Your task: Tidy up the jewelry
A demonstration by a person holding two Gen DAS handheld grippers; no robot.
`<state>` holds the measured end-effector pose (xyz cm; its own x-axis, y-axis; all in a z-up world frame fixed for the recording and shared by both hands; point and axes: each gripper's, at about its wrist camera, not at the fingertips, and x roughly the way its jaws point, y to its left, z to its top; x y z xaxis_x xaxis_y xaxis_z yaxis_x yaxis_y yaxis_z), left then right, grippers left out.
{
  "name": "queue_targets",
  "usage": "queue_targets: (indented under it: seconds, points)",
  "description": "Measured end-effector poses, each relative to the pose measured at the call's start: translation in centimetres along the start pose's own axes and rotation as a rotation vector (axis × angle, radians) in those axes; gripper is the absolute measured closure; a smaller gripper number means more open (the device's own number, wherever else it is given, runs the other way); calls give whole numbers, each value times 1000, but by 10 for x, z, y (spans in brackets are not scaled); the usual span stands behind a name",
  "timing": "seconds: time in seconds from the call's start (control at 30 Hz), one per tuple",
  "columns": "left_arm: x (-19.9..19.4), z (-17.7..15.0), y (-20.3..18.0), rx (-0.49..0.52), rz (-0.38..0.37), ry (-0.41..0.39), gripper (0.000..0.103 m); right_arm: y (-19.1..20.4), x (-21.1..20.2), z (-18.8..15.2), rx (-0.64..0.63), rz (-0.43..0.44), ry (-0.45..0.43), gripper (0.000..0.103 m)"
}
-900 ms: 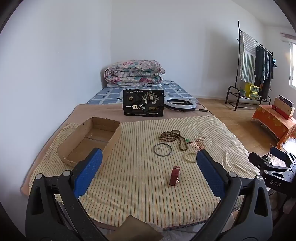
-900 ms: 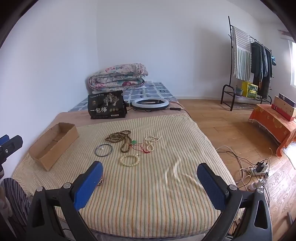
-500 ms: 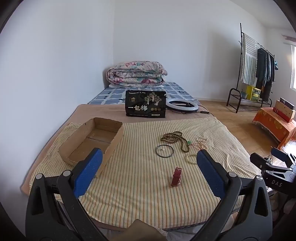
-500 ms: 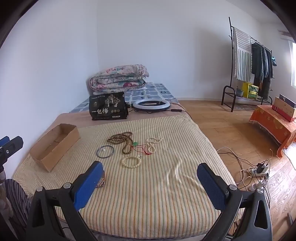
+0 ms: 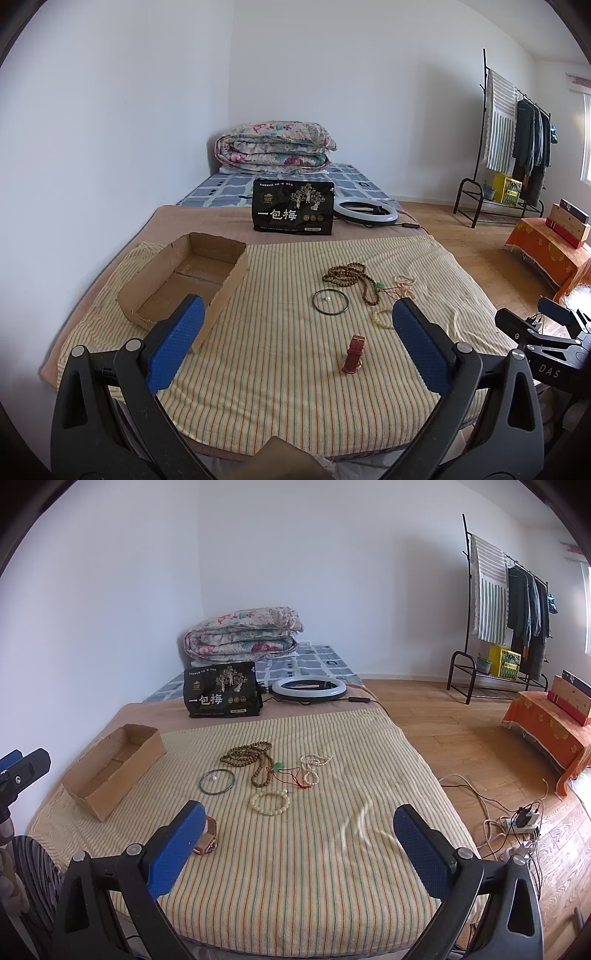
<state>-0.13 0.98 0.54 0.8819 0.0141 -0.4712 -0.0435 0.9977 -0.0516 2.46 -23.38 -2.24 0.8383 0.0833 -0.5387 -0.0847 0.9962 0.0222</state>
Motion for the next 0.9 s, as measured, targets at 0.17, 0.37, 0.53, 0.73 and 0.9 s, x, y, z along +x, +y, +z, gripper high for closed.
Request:
queue_targets:
  seconds: [0.17, 0.37, 0.53, 0.73, 0.9]
  points:
    - [-2, 2, 1, -5, -2, -2, 0, 1, 2, 0, 6, 6, 7, 0]
    - [-2, 3, -2, -2, 5, -1, 0, 3, 2, -1, 0, 10, 6, 0]
    - [-2, 3, -2, 0, 4, -5, 0, 5, 1, -1, 2, 14, 6, 0]
    - [-3, 4, -3, -1, 3, -8, 0, 5, 0, 0, 0, 16, 5, 0]
    - [-4, 4, -5, -2, 3, -11, 0, 7, 0, 0, -1, 19, 12, 0]
